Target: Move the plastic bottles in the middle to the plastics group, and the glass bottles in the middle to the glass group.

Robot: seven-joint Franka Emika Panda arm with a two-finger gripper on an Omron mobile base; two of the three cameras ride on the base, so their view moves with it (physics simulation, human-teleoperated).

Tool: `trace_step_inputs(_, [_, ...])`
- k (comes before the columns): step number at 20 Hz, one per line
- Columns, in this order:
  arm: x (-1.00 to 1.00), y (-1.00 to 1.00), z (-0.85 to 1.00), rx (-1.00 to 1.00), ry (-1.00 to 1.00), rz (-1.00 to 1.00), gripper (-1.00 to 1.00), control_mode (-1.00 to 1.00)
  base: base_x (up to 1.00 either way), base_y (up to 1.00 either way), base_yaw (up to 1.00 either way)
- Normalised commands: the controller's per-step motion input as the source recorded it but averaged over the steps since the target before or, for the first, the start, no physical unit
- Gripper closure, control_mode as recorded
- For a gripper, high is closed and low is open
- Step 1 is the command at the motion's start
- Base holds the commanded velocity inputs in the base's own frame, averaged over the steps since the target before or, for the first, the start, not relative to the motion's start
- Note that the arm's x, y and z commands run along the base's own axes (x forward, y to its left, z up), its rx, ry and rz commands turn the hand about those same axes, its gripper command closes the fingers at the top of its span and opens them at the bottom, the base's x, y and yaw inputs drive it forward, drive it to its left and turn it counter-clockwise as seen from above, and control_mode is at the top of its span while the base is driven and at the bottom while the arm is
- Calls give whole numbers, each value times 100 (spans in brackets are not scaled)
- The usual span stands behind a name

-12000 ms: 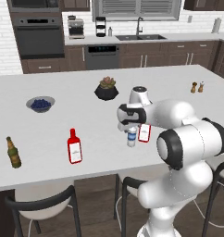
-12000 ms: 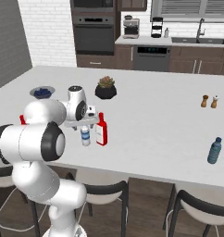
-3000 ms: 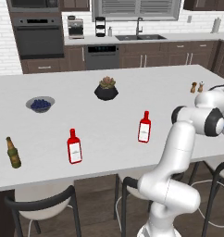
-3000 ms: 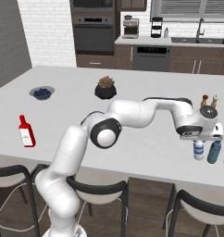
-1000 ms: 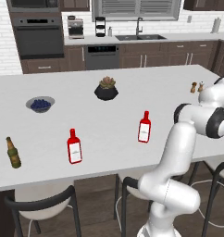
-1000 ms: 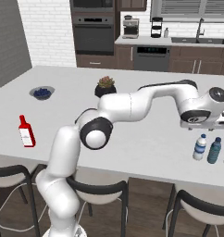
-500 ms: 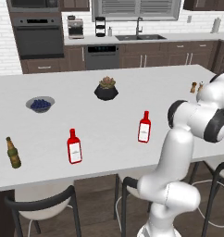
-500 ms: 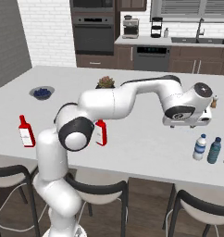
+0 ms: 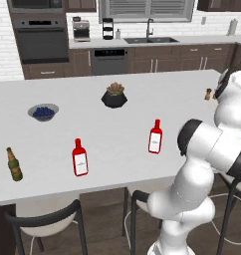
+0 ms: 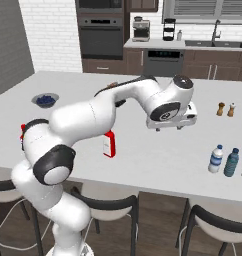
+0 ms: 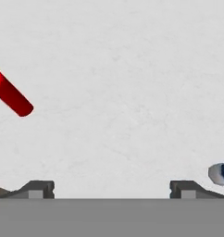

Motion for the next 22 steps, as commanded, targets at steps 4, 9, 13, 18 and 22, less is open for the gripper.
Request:
trace_step_inputs(4, [-6,100,48,-1,10,11,-100,-100,0,0,0])
trace_step_inputs(9, [-14,100,11,-6,15,11,-100,-100,0,0,0])
trace_step_inputs(13, [0,93,4,-2,5,5,-100,-100,0,0,0])
trace_step_inputs(18, [3,54,-15,7,-11,5,-100,-100,0,0,0])
trace_step_inputs(22, [27,-5,-58,30,-30,20,-100,-100,0,0,0])
